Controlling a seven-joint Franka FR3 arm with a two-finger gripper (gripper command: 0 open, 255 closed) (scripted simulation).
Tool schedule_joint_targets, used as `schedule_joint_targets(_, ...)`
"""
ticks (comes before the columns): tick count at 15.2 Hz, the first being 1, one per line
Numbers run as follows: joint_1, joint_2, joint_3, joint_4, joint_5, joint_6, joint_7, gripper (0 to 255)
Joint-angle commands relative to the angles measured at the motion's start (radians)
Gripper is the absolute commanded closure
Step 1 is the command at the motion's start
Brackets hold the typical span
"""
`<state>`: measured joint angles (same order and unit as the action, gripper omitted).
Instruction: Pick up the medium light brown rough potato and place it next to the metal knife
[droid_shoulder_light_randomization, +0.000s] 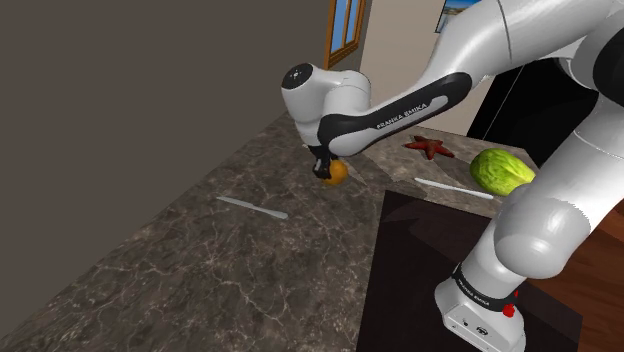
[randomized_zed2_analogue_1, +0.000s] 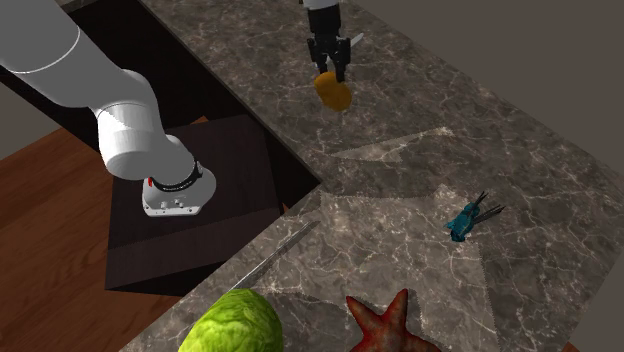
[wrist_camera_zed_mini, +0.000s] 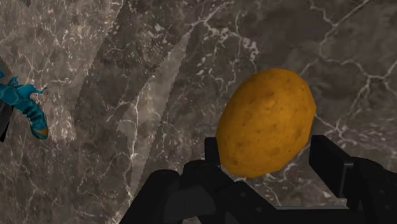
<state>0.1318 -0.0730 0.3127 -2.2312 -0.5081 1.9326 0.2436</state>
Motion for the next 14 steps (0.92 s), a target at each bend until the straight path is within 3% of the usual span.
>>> schedule_joint_targets(1,-0.001,0.013,0.0,-0.015,-0.01,0.024,0.016,255)
schedule_joint_targets(14,-0.007,0.115,-0.003,-0.07,-0.083,0.146,0.117,255)
